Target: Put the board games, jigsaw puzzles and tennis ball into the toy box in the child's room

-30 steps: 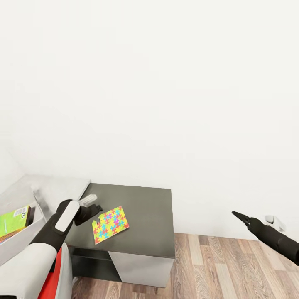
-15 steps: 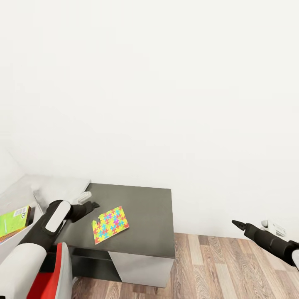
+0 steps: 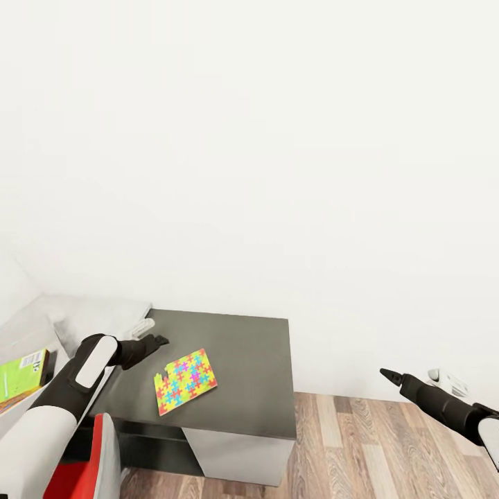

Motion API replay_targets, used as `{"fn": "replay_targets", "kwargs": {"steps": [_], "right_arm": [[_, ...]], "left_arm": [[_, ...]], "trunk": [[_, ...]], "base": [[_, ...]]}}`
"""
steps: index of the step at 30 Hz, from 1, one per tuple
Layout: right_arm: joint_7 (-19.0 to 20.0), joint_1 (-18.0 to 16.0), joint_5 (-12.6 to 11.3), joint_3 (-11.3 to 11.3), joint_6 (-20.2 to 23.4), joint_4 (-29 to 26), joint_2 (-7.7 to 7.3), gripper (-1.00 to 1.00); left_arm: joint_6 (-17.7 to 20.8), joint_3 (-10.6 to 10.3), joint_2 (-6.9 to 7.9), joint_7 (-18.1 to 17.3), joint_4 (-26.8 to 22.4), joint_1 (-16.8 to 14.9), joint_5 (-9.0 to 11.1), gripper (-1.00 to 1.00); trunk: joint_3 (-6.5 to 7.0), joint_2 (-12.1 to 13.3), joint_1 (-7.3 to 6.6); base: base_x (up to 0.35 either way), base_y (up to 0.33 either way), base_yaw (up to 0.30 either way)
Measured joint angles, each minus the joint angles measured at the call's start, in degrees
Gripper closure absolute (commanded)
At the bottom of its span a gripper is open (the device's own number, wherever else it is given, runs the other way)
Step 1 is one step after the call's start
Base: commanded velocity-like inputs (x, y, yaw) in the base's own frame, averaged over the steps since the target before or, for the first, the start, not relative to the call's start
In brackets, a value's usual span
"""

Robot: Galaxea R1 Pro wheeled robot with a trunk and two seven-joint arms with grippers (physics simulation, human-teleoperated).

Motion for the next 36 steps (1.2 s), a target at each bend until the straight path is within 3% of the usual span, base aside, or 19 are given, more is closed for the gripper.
{"fn": "replay_targets", "kwargs": {"steps": [10,36], "right_arm": [[-0.1,-0.1,0.2,2.2,-0.1,-0.1,1.13,-1.0],[0.0,-0.9,0.4,2.4,0.1,0.1,1.45,-1.0]], "left_arm": [[0.1,-0.1,-0.09,0.0,0.0,0.0,0.0,-1.0],[0.6,0.0,0.08,-0.1,0.0,0.1,0.1,-1.0]], "trunk": [[-0.43,0.0,0.0],[-2.83,0.0,0.01]], "base": [[0.003,0.001,0.0],[0.0,0.0,0.014]]}}
